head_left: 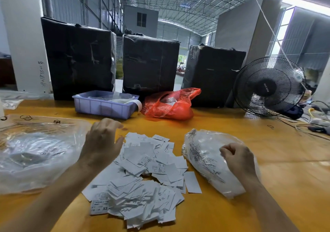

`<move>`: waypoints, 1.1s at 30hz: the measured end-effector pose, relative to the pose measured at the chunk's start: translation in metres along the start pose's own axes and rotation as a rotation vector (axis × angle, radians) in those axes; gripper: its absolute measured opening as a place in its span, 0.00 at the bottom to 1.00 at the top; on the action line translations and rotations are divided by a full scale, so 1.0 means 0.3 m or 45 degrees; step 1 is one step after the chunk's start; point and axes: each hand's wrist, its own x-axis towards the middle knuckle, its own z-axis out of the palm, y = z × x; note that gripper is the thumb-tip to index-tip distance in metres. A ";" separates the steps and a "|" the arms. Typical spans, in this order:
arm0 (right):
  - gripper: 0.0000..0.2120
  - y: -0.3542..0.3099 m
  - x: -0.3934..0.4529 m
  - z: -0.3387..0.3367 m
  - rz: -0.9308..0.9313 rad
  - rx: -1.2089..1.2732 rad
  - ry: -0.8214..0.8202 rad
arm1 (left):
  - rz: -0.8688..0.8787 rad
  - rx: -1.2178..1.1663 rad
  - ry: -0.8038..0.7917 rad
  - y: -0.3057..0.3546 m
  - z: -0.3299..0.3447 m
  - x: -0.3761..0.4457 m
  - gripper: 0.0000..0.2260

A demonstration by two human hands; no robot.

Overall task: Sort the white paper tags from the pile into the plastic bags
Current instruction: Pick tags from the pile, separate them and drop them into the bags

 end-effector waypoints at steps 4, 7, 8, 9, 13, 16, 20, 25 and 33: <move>0.04 -0.016 -0.009 0.015 -0.053 0.202 0.131 | 0.111 -0.099 -0.125 0.053 0.042 -0.035 0.14; 0.02 -0.072 -0.031 0.023 -0.099 0.468 0.186 | 0.173 -0.200 -0.160 0.095 0.058 -0.054 0.13; 0.01 -0.102 -0.046 0.027 -0.071 0.624 0.144 | 0.174 -0.260 -0.168 0.108 0.061 -0.061 0.13; 0.02 -0.137 -0.066 0.035 -0.019 0.812 0.051 | 0.153 -0.357 -0.179 0.123 0.060 -0.066 0.12; 0.04 -0.256 -0.176 0.089 0.185 1.269 -0.599 | -0.224 -1.122 -0.566 0.191 0.038 -0.072 0.26; 0.09 -0.290 -0.233 0.125 0.149 1.112 -0.835 | -0.412 -1.426 -0.872 0.197 0.036 -0.072 0.41; 0.13 -0.285 -0.256 0.151 0.083 0.941 -0.908 | -0.447 -1.288 -0.896 0.180 0.039 -0.085 0.25; 0.08 -0.220 -0.208 0.168 -0.174 0.481 -0.520 | -0.636 -1.140 -0.759 0.131 0.069 -0.081 0.07; 0.19 -0.173 -0.191 0.248 -0.523 -0.467 -0.734 | -0.787 -1.233 -0.556 0.086 0.092 -0.070 0.07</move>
